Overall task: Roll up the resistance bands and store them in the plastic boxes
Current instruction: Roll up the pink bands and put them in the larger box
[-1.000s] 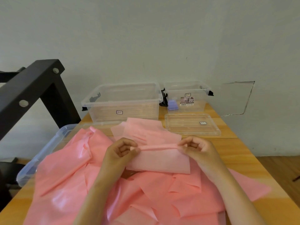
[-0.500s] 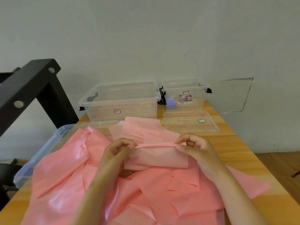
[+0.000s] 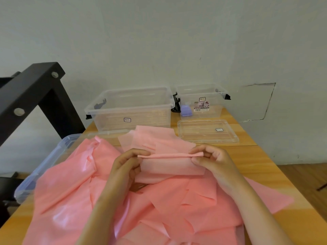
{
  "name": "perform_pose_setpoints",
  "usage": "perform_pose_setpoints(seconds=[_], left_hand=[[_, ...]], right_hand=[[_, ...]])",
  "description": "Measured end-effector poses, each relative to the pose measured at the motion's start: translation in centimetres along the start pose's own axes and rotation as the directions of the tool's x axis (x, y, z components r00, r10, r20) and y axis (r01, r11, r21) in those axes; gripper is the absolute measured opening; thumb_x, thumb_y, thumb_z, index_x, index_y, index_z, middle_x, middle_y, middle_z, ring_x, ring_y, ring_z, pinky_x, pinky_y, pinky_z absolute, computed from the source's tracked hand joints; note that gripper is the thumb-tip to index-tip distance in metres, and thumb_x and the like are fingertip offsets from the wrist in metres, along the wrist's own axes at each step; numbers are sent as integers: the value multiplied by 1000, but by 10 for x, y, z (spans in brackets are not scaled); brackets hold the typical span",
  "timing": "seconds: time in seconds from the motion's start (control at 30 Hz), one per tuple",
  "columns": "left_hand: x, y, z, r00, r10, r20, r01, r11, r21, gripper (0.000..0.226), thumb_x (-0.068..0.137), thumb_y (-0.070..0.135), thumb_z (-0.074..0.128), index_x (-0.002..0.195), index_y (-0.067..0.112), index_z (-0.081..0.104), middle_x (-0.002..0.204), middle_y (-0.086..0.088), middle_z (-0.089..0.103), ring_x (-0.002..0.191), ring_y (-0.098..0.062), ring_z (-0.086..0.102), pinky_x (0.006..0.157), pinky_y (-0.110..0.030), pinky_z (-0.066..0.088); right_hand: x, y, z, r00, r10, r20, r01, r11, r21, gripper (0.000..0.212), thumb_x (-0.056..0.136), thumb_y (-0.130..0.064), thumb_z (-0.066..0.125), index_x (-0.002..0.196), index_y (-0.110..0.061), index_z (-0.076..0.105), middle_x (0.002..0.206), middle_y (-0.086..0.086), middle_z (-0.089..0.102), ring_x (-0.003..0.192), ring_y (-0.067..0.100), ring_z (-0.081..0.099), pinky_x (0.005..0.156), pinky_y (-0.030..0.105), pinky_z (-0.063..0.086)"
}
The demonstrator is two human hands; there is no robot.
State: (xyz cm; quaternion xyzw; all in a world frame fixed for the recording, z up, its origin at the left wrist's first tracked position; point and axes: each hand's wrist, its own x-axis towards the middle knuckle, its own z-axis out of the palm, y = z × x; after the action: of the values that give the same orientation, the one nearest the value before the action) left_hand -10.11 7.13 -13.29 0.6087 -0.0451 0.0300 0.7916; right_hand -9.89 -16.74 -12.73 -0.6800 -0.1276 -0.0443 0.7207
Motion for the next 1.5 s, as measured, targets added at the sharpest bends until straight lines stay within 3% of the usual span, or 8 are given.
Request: perform_pose_setpoints(seconds=[0.2,0.4,0.6,0.83,0.93,1.07,1.23,1.5], left_hand=[[2,-1,-2,991,132,27,-135,950,281,25,83,-3,66,101,14,69,82,-2,71,74,-8,63,67,-16,50],[-1,-1,4,986,166,33,-169,954,248,5,88,-1,60,89,2,63,53,5,56,46,-6,46,39,-16,39],[0,0,2,984,179,14,-179,969,171,15,86,-5,60,85,8,67,55,13,57,53,0,50,49,-10,38],[-1,-2,-1,995,97,-10,-96,989,112,23,83,-1,65,82,20,74,64,6,58,63,-12,50,65,-38,38],[-1,-3,-4,999,41,1,-41,998,47,22,70,10,64,88,16,75,71,-5,57,72,-26,45,68,-42,36],[-1,0,-3,997,83,8,-83,995,53,20,72,23,72,87,11,77,100,-13,71,93,-28,60,84,-48,45],[3,-1,-2,985,170,34,-174,961,214,29,80,-10,65,95,14,73,82,4,72,75,-6,61,69,-13,49],[4,-3,-4,983,172,68,-184,946,266,10,87,-1,61,86,8,65,67,6,61,63,-6,50,57,-13,40]], right_hand=[[2,5,-1,999,8,-37,-12,993,-114,19,81,0,70,91,-16,72,87,-4,74,81,3,66,70,10,46],[3,9,-1,1000,-3,-29,-1,989,-145,13,80,-29,64,83,-19,71,73,0,62,71,9,54,62,22,37],[3,7,0,1000,-2,-15,0,993,-119,18,87,-28,66,84,-12,74,76,-1,65,74,8,55,62,21,39],[2,4,-1,1000,-3,-30,1,997,-76,16,81,-32,70,94,-23,75,78,11,58,75,15,53,69,26,39],[2,4,-4,999,3,-42,-5,999,-50,10,78,-24,68,85,-21,74,63,-1,45,62,7,44,58,14,33],[3,6,-6,999,29,-42,-31,999,-33,5,84,-5,67,83,-10,68,63,-13,59,61,-3,53,58,7,38],[1,6,-4,996,53,-66,-57,996,-65,15,83,-7,70,96,-15,70,77,-3,69,72,4,60,66,9,44],[1,3,-1,999,11,-35,-15,994,-108,9,86,-12,67,85,-19,72,73,-2,65,73,9,55,66,22,38]])
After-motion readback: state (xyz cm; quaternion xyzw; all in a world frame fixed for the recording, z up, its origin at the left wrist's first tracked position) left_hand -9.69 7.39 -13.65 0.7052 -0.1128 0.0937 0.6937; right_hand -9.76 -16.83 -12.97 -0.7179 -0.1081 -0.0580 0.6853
